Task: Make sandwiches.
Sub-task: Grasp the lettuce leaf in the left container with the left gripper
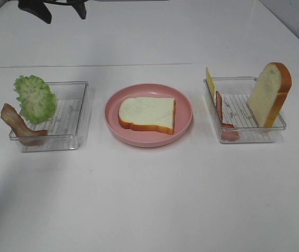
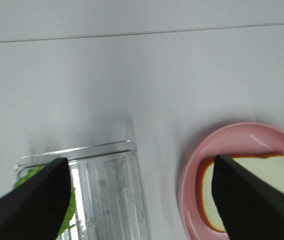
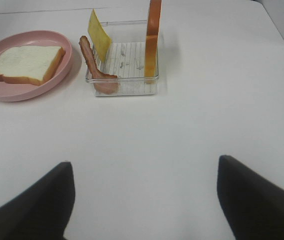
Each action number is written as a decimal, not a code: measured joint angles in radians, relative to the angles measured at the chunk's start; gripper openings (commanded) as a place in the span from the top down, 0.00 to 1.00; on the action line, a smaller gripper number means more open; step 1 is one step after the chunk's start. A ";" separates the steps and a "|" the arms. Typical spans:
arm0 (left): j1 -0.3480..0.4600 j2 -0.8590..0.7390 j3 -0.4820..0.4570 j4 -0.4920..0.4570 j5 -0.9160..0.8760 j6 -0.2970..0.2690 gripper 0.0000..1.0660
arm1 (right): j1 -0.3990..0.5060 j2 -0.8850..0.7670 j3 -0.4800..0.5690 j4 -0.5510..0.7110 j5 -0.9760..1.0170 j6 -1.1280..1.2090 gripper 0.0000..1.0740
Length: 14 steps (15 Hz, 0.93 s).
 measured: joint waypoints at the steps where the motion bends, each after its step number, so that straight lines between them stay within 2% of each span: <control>1: 0.010 -0.015 0.026 0.004 0.000 0.000 0.30 | 0.000 0.000 0.000 0.000 0.000 0.000 0.30; 2: 0.028 -0.052 0.076 0.010 0.000 0.000 0.30 | 0.000 0.000 0.000 0.000 0.000 0.000 0.30; 3: 0.065 -0.111 0.177 0.019 0.001 0.000 0.30 | 0.000 0.000 0.000 0.000 0.000 0.000 0.30; 5: 0.096 -0.143 0.255 0.045 0.003 0.000 0.30 | 0.000 0.000 0.000 0.000 0.000 0.000 0.30; 9: 0.120 -0.145 0.358 0.135 0.004 0.000 0.30 | 0.000 0.000 0.000 0.000 0.000 0.000 0.30; 14: 0.122 -0.095 0.377 0.137 0.005 0.000 0.30 | 0.000 0.000 0.000 0.000 0.000 0.000 0.30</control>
